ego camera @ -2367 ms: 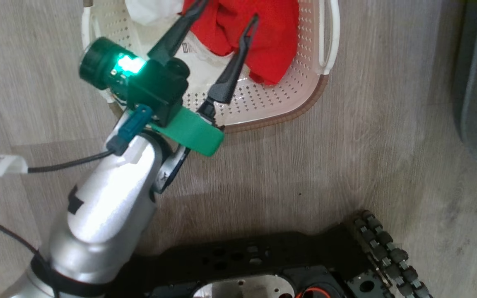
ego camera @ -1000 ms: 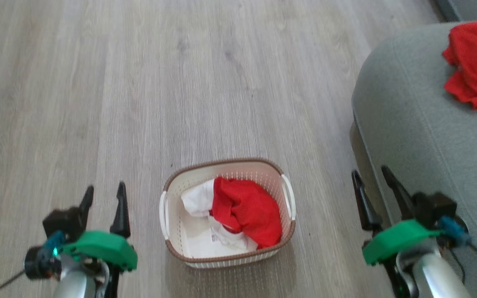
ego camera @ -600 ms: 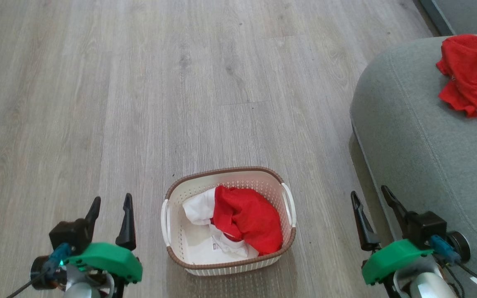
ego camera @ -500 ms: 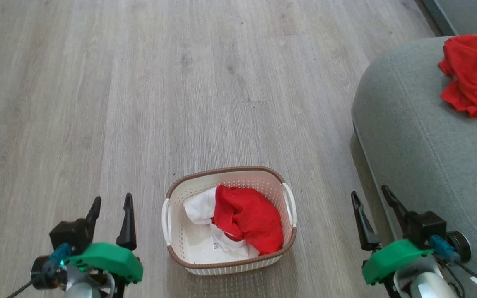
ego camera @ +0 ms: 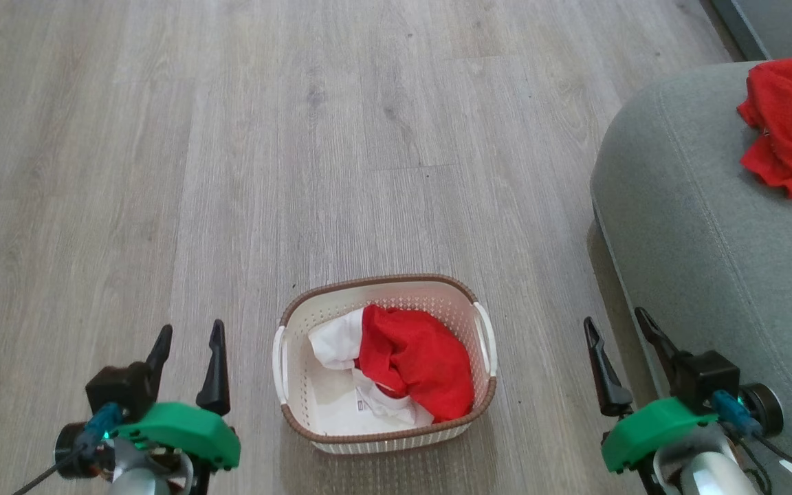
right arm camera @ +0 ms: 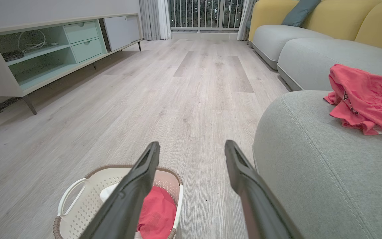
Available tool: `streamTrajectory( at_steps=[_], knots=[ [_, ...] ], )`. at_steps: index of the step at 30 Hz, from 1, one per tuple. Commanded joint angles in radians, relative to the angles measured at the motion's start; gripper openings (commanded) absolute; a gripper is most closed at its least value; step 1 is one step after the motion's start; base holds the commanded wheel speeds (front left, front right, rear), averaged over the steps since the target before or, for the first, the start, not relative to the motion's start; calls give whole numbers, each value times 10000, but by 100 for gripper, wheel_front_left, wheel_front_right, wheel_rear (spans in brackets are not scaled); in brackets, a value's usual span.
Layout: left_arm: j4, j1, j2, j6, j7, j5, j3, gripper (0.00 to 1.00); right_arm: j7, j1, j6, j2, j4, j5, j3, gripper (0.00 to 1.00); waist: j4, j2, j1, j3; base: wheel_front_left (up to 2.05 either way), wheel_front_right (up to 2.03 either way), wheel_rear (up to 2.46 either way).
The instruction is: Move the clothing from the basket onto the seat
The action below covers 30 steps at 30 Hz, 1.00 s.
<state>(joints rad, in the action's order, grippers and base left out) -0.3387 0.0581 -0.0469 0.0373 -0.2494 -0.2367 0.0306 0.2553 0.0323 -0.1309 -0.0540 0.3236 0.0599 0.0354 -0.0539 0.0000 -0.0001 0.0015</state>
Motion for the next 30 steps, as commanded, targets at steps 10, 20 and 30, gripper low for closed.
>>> streamTrajectory(
  at_steps=[10, 20, 30],
  knots=[
    [432, 361, -35, -168, -124, -183, -241, 100, 65, 483, 2, 19, -401, -139, 185, 100, -107, 0, 1, 95, 0, 0, 0],
    [391, 1394, -34, -35, -124, 76, 197, 100, 65, 1544, 2, 18, -954, -67, 121, 100, -378, 0, 1, 1782, 0, 0, 0],
    [-563, 3392, -34, 8, -124, 887, 1033, 100, 65, 3427, 2, 33, -1750, 287, 10, 100, -959, 0, 1, 4437, 0, 0, 0]
  ],
)
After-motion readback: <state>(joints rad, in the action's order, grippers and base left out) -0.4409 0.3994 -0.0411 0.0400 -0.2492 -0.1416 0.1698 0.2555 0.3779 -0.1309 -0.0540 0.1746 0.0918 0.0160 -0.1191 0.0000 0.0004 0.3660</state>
